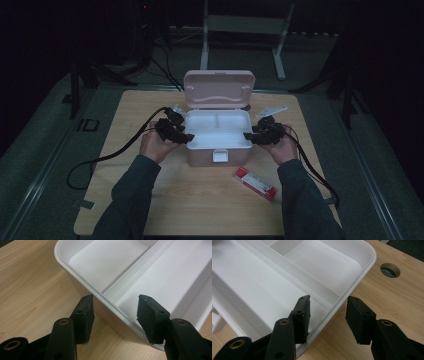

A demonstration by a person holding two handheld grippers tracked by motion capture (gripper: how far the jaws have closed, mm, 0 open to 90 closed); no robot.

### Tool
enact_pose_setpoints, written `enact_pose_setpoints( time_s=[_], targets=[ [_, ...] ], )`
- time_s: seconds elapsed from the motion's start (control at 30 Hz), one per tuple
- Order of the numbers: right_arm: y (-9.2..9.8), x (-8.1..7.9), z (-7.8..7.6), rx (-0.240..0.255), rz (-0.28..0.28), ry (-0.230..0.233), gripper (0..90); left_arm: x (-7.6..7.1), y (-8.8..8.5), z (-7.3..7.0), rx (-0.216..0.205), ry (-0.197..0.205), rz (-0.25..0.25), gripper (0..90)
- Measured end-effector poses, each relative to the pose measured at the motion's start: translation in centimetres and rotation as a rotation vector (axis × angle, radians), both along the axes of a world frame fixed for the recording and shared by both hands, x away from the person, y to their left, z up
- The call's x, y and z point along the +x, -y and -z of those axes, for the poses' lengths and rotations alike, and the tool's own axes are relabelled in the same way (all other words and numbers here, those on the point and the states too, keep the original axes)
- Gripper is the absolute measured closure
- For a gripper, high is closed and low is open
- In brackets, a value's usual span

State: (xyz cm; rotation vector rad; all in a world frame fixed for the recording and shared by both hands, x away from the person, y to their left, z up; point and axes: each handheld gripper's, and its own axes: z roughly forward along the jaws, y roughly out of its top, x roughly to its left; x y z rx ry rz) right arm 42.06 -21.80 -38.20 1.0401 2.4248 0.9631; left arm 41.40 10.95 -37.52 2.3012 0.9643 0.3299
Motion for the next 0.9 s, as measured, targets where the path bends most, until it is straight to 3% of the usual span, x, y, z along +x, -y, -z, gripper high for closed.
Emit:
enact_pose_setpoints(
  time_s=[0.73, 0.9],
  targets=[
    [-0.25, -0.26, -0.01, 0.000, -0.022, 0.000, 51.3, 0.21, -0.34, -0.06, 0.012, 0.003, 0.012, 47.6],
    [-0.24, -0.32, 0.01, -0.002, -0.030, 0.004, 50.2, 0.03, -0.52, -0.96, 0.010, 0.056, 0.036, 46.4]
  ],
)
